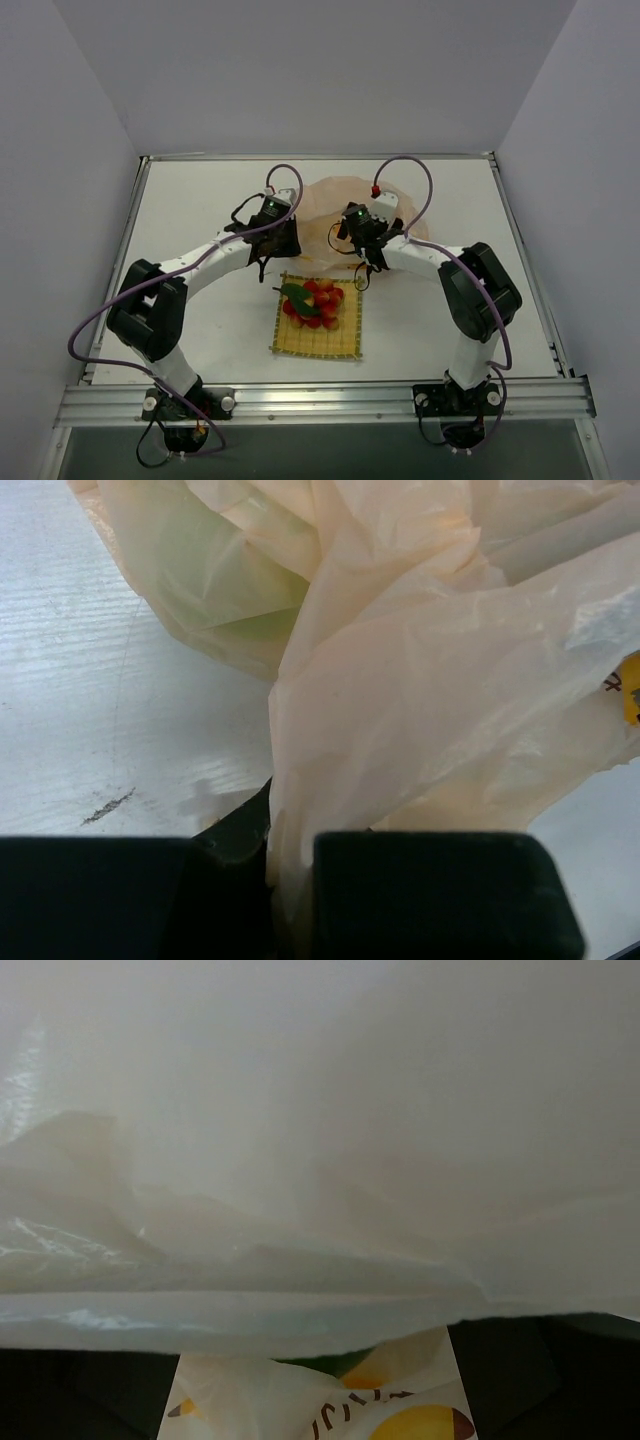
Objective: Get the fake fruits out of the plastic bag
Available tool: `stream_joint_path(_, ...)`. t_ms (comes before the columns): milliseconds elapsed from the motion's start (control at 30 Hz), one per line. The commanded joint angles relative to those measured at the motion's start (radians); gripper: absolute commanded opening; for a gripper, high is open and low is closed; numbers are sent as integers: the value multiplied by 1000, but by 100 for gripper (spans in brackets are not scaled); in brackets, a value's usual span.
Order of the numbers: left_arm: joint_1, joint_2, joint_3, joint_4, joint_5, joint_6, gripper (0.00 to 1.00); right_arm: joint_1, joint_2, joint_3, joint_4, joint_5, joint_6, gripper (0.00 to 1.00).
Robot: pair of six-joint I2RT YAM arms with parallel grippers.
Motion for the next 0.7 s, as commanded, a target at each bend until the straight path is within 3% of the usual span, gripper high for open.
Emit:
stream_joint_path(0, -9, -49, 9, 24, -15, 9, 2, -7, 17, 1, -97, 4, 45, 98)
stream_joint_path(133, -25, -49, 14, 18, -41, 27, 2, -13, 72, 26, -96, -14, 51, 89)
stream_joint_path(400, -32, -57, 25, 12, -62, 51, 2, -10, 29, 30, 42, -54, -14, 47)
stream_joint_path(500, -32, -58, 31, 10, -62, 56, 2, -10, -15, 4, 82, -75, -63, 36)
stream_joint_path(667, -34, -68, 37, 10, -69, 67, 2, -9, -87, -23, 125, -207, -172, 36)
